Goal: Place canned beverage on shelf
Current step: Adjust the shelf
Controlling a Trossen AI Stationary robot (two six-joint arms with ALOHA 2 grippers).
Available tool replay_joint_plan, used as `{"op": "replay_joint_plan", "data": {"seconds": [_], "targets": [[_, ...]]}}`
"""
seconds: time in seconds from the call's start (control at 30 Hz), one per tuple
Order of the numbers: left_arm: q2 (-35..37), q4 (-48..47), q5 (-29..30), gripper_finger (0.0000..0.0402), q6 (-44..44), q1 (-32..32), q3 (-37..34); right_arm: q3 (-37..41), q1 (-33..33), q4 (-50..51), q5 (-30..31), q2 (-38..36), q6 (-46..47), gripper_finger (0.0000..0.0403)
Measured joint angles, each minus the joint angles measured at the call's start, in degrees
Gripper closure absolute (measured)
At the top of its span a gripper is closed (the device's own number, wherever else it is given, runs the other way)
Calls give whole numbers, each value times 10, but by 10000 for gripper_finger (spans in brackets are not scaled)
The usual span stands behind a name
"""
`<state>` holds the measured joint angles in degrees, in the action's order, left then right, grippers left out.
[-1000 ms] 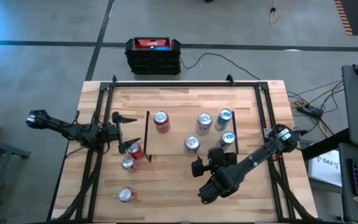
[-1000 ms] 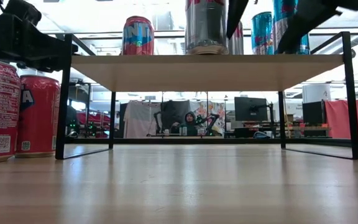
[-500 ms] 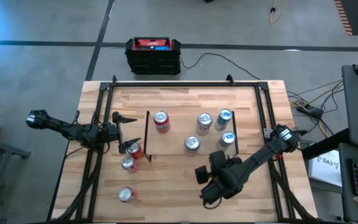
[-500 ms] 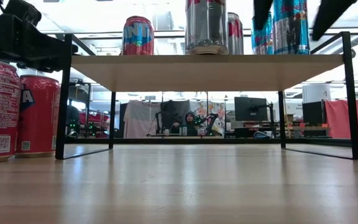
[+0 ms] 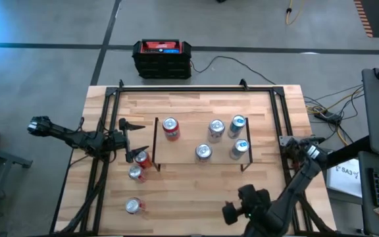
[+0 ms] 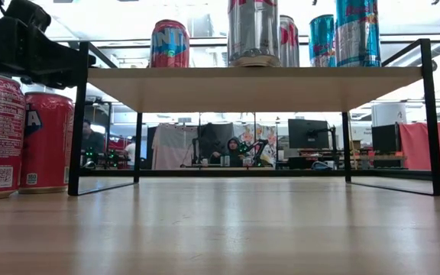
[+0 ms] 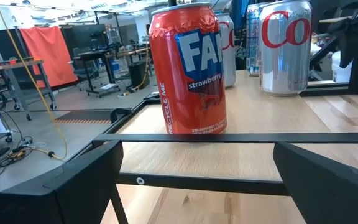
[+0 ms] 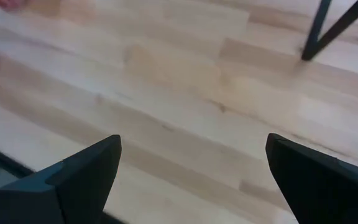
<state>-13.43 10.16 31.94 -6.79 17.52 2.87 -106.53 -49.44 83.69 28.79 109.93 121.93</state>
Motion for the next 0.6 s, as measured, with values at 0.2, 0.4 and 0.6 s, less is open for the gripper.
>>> {"op": "replay_joint_plan", "data": {"seconds": [0.2, 0.4, 0.6], "targets": [[0, 0, 0, 2, 0, 0, 0, 28, -19, -36, 28, 0, -69, 19], [0, 1, 0, 2, 0, 0, 0, 28, -15, -77, 67, 3, -178, 19], [0, 1, 0, 2, 0, 0, 0, 29, -14, -130, 149, 5, -291, 19]]}}
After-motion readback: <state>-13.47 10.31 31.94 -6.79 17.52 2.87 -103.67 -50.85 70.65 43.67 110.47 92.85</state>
